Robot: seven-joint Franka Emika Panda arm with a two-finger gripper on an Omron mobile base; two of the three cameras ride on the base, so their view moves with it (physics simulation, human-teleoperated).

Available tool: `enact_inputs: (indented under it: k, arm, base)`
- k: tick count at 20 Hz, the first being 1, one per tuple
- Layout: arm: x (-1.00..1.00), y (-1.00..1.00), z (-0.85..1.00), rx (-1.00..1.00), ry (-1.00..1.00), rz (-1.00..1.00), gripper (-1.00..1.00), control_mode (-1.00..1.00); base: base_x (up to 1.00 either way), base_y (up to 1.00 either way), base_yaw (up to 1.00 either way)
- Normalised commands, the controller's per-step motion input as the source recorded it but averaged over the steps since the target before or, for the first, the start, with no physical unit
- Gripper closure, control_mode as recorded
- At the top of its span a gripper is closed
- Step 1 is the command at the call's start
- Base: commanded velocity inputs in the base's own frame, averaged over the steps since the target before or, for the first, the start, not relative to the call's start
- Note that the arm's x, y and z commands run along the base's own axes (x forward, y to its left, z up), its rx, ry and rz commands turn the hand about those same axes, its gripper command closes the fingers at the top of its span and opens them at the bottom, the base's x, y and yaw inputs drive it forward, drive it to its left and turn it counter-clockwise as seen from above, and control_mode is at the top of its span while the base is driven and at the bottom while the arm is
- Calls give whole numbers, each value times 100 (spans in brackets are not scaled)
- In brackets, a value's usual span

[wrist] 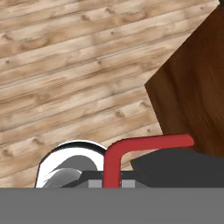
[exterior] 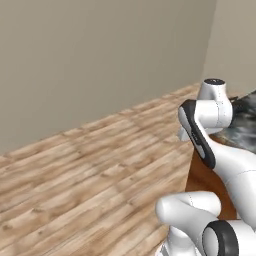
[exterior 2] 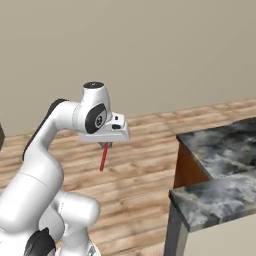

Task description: Take a straw from the drawer in front and place it inside the glass cup on the dining counter.

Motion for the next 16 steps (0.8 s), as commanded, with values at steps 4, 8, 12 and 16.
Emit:
enact_inputs:
  k: [4, 8, 12, 16]
  arm:
    - [0, 0, 0, 0, 0, 0, 100, 100]
    - [0, 0, 0, 0, 0, 0, 100, 100]
    - [0, 0, 0, 0, 0, 0, 100, 100]
    - [0, 0, 0, 0, 0, 0, 100, 100]
  base:
    - [87, 88, -66]
    - [77, 98, -65]
    - [71, 100, -64]
    - [69, 100, -63]
